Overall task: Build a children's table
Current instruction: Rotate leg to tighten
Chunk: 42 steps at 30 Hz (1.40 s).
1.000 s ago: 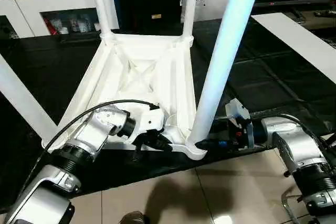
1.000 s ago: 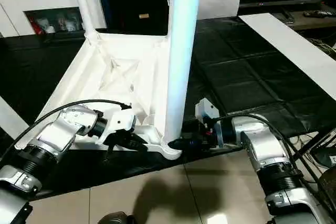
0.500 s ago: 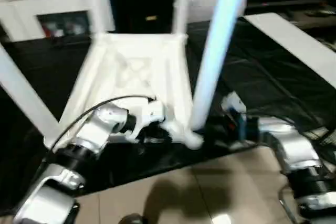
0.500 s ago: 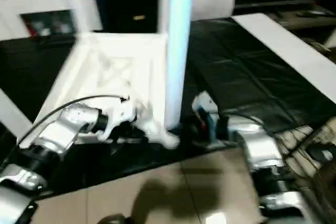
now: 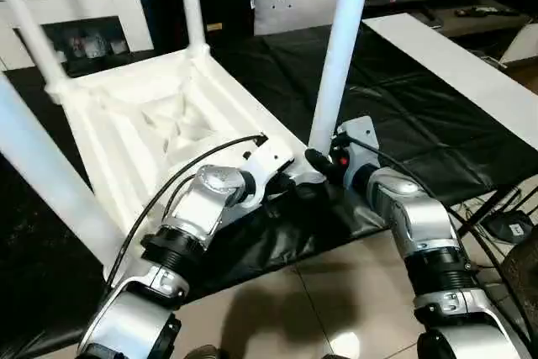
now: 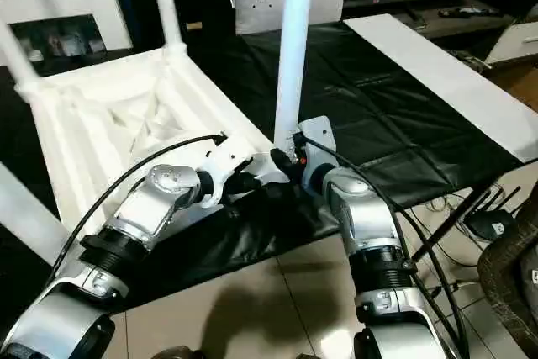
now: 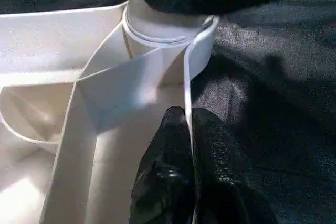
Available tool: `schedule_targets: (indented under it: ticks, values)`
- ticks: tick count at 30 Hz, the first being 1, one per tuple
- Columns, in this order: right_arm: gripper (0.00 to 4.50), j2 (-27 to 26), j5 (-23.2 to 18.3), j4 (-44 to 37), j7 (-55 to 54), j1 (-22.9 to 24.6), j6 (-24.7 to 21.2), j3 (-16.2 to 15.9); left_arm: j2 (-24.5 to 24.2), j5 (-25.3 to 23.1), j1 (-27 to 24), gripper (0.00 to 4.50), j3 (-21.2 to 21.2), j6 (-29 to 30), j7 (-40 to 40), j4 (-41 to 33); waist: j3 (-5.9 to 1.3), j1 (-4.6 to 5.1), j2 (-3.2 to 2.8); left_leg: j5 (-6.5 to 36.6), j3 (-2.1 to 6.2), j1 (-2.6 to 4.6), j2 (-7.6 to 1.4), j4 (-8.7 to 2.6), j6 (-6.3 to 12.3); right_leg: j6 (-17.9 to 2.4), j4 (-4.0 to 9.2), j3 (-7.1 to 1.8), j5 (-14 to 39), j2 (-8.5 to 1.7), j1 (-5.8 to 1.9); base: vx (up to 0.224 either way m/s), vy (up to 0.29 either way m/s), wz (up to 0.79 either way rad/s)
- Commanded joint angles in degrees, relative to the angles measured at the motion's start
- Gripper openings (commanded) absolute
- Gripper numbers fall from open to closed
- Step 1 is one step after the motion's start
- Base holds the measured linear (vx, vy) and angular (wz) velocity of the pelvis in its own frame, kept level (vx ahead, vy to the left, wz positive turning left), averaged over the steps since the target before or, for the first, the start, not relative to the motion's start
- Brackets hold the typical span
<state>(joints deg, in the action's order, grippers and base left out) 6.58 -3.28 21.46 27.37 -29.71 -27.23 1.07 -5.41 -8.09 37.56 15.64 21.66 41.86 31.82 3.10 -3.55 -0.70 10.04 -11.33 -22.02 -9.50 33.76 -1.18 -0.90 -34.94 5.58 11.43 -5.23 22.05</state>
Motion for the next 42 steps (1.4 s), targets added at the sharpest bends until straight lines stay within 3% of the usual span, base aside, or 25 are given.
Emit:
schedule_targets:
  ticks: [1,5,12,13,19,20,21,23,25,30,34,42]
  values:
    - [2.86,-1.1,-2.2,0.4,3.1,1.0,-1.3,-2.7,1.7,1.1,1.1,0.0,2.1,-1.1,1.5,-2.0,-3.41,-0.41,0.36,10.4,2.16,0.99,-4.15,-4.1,2.34,-12.2,4.55,-3.75,7.5,-4.93,-2.36,0.0,0.0,0.0]
    - [3.15,2.5,-2.1,-1.6,7.7,2.4,0.1,-3.7,-0.8,1.0,0.8,0.0,1.7,-3.1,3.2,-1.9,-3.22,-0.68,0.36,11.3,2.18,1.06,-4.27,-4.21,2.51,-11.9,4.79,-3.68,9.9,-4.88,-2.35,0.0,0.0,0.0]
    - [3.59,11.6,-0.8,-1.5,19.0,3.6,9.4,-5.7,-6.3,0.6,-0.3,0.0,3.2,-7.1,10.0,-1.9,-3.22,-1.51,0.56,13.4,2.18,1.25,-4.4,-4.2,1.75,-11.1,5.07,-3.72,12.6,-5.07,-2.28,0.0,0.0,0.0]
    - [3.74,13.9,-1.6,-2.3,23.1,3.9,11.4,-5.8,-7.8,0.4,-0.5,0.0,4.0,-8.3,12.2,-1.8,-3.18,-1.7,0.5,13.0,2.2,1.14,-4.54,-4.19,2.06,-11.1,4.94,-3.81,12.1,-5.15,-2.33,0.0,0.0,0.0]
    - [3.74,19.6,-3.3,-2.6,33.1,4.5,15.5,-7.2,-11.2,1.1,-0.9,0.0,6.0,-12.0,18.9,-1.8,-3.25,-1.96,0.52,11.4,2.1,1.11,-4.56,-4.0,3.41,-12.8,4.48,-3.71,8.9,-4.99,-2.35,0.0,0.0,0.0]
    - [3.74,20.5,-3.6,-2.2,35.2,4.5,16.1,-7.5,-11.7,1.2,-0.9,0.0,6.4,-12.9,20.4,-1.7,-3.64,-2.03,1.08,10.9,1.98,1.18,-4.62,-3.86,3.72,-13.0,4.35,-3.68,8.6,-4.97,-2.57,0.0,0.0,0.0]
    - [3.74,21.3,-3.9,-1.7,37.3,4.4,16.9,-7.8,-12.4,1.4,-0.9,0.0,6.9,-14.3,22.3,-1.8,-3.6,-2.17,0.94,10.7,2.03,1.12,-4.59,-3.82,3.88,-13.2,4.24,-3.67,8.5,-5.09,-2.59,0.0,0.0,0.0]
    - [3.41,22.3,-4.3,-0.6,39.7,3.9,17.5,-8.2,-13.5,1.7,-1.1,0.0,7.8,-15.7,25.3,-2.3,-3.59,-2.42,0.9,10.1,1.94,1.08,-4.62,-3.68,4.32,-13.5,4.21,-3.61,8.6,-5.07,-2.44,0.0,0.0,0.0]
    - [3.41,23.1,-4.8,1.3,43.5,2.9,19.1,-8.9,-15.4,2.6,-1.5,0.0,9.5,-18.4,30.8,-3.7,-3.57,-2.7,0.78,10.4,1.84,1.18,-4.76,-3.71,4.17,-13.6,4.2,-3.59,9.7,-5.0,-2.25,0.0,0.0,0.0]
    - [3.12,22.7,-5.1,2.9,46.8,1.8,20.6,-10.3,-16.4,2.8,-1.9,0.0,10.8,-19.3,33.9,-5.0,-3.67,-3.41,0.91,9.8,1.75,1.36,-4.9,-3.7,3.9,-14.4,3.81,-3.59,8.4,-4.96,-2.14,0.0,0.0,0.0]
    - [2.64,21.6,-5.8,2.8,48.6,1.6,20.4,-11.5,-16.7,2.9,-2.2,0.0,11.1,-19.2,34.9,-5.9,-3.71,-4.06,1.02,10.1,1.75,1.44,-4.97,-3.73,3.33,-14.0,3.76,-3.66,8.9,-5.12,-2.12,0.0,0.0,0.0]
    - [1.99,20.2,-6.6,4.2,51.4,1.1,20.6,-12.5,-17.4,3.5,-2.9,0.0,11.5,-18.9,36.4,-7.1,-3.87,-4.17,1.21,8.4,1.69,1.26,-4.82,-3.53,3.79,-14.0,3.48,-3.61,7.4,-5.05,-2.2,0.0,0.0,0.0]
